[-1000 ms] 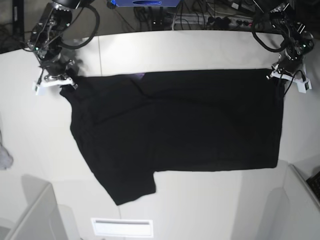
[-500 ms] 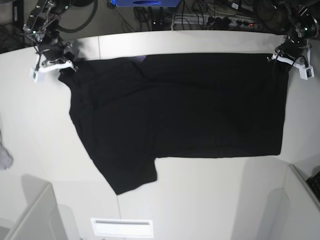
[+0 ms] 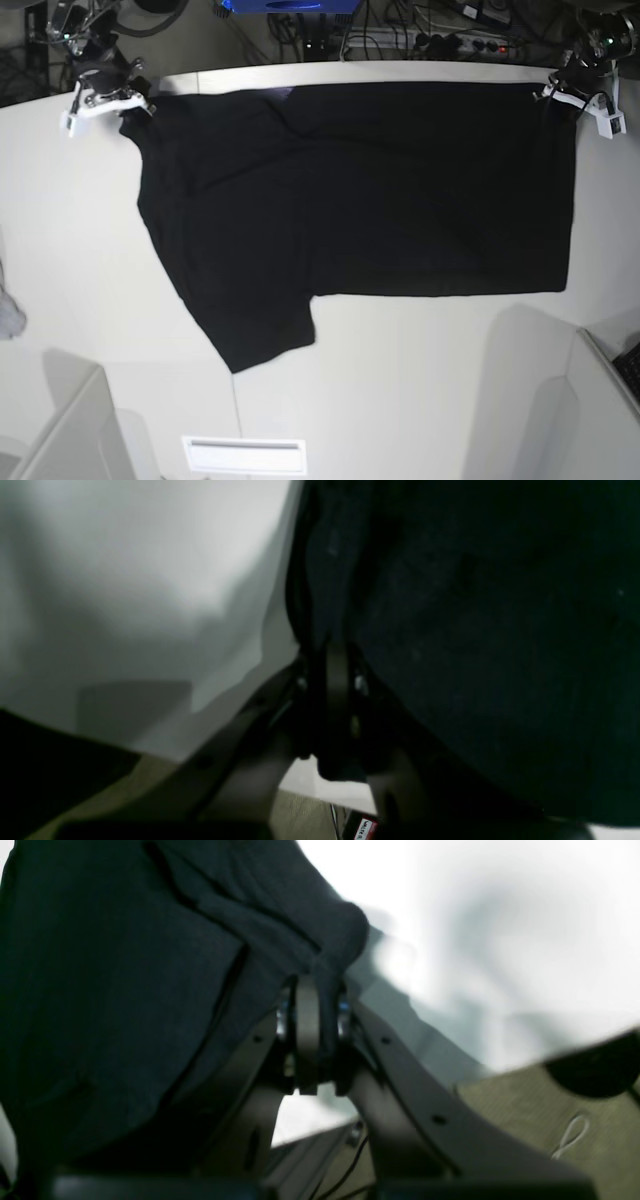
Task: Fold the T-shirt properly
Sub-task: 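Regrasp the collar-side corners with both grippers and pull the shirt toward the robot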
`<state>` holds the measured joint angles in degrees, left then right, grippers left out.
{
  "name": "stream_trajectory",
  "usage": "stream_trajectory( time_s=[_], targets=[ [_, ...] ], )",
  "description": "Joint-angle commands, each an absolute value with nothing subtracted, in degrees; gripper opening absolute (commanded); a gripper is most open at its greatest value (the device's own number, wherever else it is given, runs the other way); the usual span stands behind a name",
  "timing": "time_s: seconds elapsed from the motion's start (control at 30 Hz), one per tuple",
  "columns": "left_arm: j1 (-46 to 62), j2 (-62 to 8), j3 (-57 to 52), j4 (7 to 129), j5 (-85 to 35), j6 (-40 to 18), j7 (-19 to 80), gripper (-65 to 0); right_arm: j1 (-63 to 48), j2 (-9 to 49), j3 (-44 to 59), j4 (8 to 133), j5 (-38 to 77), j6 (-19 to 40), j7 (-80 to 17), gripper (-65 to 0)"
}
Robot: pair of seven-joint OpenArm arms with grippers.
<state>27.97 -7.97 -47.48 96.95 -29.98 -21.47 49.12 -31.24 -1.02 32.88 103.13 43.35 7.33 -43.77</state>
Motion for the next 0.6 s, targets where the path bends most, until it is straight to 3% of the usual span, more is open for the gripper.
stream_trajectory(
  time_s=[0.0,0.57],
  targets=[
    [28.4,-8.7,-48.0,97.9,-30.2,-21.8,48.3,-65.0,-31.6,-0.4,33.1,104.2,44.3,7.5,-43.5,-65.0],
    [29.2,-8.9,-48.0,97.7,-30.0,-21.8,48.3,-65.0,-32.0,-0.6,33.1,104.2,44.1,7.5,-46.0,-65.0]
  ],
)
